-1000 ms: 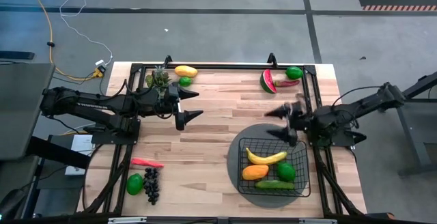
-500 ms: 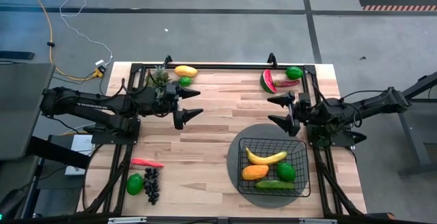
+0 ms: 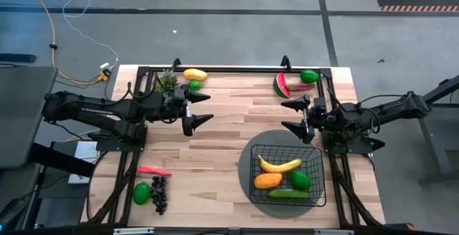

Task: Build produce basket
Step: Put the orange carrot into the black basket

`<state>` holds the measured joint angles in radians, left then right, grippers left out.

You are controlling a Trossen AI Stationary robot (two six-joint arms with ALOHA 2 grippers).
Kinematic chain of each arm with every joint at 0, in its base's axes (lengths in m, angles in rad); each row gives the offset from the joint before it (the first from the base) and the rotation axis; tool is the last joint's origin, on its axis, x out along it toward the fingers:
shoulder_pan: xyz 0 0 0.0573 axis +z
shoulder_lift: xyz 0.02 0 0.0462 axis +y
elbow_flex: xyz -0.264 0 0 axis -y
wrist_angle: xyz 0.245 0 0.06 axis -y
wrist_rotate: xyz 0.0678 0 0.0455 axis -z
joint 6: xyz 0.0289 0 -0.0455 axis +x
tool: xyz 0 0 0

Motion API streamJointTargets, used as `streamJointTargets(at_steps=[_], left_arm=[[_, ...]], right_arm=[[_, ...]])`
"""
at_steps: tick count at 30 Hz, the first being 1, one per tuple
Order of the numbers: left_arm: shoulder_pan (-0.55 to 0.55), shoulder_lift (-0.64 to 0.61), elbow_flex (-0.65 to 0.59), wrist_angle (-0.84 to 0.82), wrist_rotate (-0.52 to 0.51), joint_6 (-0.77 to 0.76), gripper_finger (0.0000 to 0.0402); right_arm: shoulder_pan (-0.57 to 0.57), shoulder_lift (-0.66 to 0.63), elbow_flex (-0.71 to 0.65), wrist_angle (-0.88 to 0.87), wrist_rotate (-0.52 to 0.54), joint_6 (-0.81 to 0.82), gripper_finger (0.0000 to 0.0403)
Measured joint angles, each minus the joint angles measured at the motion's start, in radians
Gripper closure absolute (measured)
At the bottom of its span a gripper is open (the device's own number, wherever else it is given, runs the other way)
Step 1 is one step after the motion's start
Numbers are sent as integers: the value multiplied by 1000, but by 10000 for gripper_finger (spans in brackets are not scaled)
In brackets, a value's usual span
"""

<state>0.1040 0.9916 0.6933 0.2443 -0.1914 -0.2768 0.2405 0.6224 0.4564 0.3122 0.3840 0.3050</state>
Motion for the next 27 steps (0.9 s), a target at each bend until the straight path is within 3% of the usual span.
streamJointTargets(at_steps=[8,13,16,19,22,27], left_arm=[[0,0,0,0,3,-1,5],[0,0,5,-30,56,-122,5],[-21,0,68,-248,109,-184,5],[-84,10,159,-583,130,-209,5],[-184,36,209,-890,157,-274,5],[-402,84,196,-1218,255,-450,5]], right_arm=[[0,0,0,-1,0,-43,6],[0,0,0,-1,9,-44,6],[0,0,0,-1,10,-44,6],[0,0,0,-1,12,-38,6],[0,0,0,-7,13,-20,6],[0,0,1,-30,15,-9,6]])
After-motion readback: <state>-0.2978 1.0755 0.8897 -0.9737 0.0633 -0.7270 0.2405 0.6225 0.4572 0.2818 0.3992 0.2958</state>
